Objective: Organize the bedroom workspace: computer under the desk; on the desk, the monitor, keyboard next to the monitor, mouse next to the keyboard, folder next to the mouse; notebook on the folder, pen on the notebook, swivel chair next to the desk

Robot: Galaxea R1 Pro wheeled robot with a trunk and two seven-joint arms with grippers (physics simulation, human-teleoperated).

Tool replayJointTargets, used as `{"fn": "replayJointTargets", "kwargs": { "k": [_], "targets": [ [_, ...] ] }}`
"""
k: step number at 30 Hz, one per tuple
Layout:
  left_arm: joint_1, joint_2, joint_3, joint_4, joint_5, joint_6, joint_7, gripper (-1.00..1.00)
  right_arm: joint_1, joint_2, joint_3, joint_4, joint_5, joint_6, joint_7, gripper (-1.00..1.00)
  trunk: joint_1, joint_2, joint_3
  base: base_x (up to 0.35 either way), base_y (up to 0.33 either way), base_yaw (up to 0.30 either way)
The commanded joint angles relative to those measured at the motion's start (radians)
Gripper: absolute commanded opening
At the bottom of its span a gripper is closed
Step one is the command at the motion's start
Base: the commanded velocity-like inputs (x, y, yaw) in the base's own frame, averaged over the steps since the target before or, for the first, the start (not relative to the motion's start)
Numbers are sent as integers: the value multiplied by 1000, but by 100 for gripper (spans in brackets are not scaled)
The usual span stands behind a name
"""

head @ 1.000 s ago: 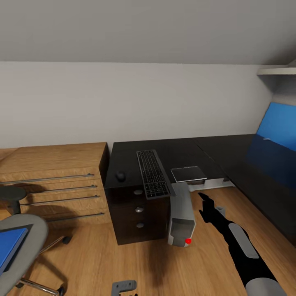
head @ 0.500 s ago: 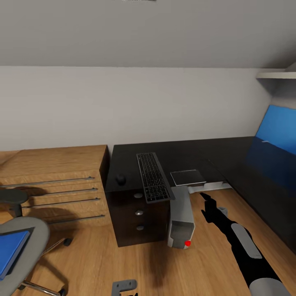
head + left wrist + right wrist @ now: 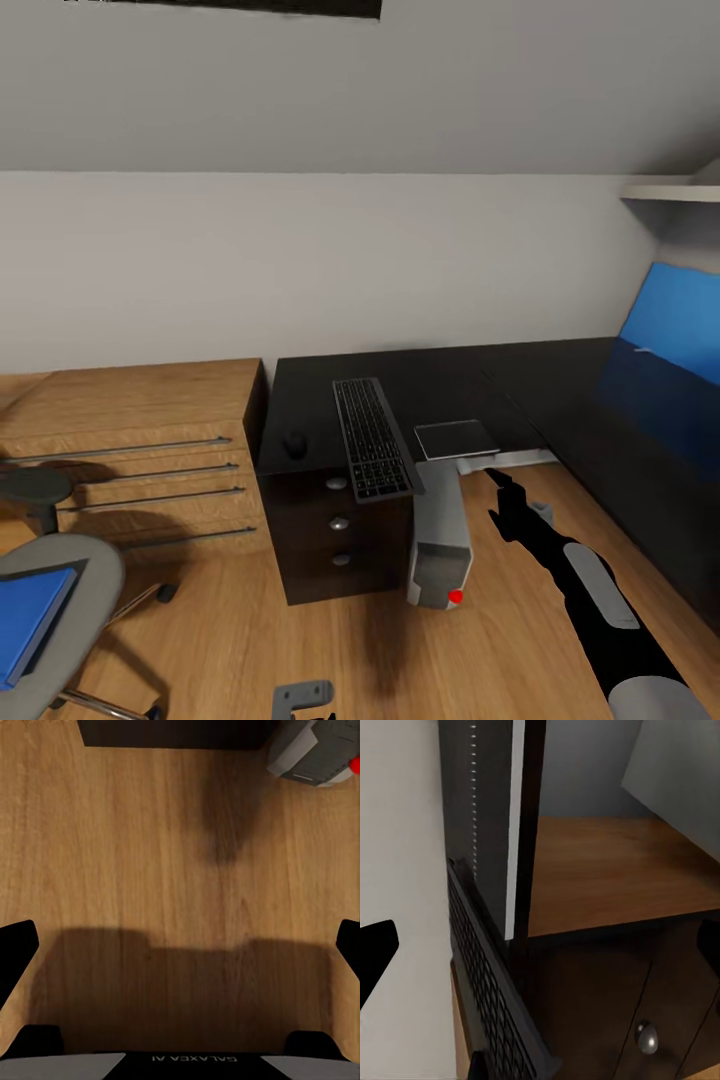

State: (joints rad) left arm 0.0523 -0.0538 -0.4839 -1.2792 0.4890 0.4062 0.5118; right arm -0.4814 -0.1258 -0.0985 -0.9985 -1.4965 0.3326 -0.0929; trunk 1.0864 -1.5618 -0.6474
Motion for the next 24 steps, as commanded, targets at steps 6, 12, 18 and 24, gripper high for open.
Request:
{"fn": "replayJointTargets", "kwargs": {
  "k": [6,12,18,24],
  "targets": [
    [0,0,-1,-1,9,2,7,100,0,0,-1,-5,-11,6,-8,100,-23,42,18,0,0,0],
    [0,0,2,0,9,2,8,100,0,-1,-2,-19,-10,41,-8,100,-46,84,37,0,0,0],
    [0,0,4,1,10,4,14,100,0,-2,-5,-26,-9,59,-9,100,-69,126,56,0,0,0],
    [0,-1,2,31,9,2,12,100,0,-29,-4,-25,47,60,-12,100,-92,168,75,-157,0,0]
  ]
}}
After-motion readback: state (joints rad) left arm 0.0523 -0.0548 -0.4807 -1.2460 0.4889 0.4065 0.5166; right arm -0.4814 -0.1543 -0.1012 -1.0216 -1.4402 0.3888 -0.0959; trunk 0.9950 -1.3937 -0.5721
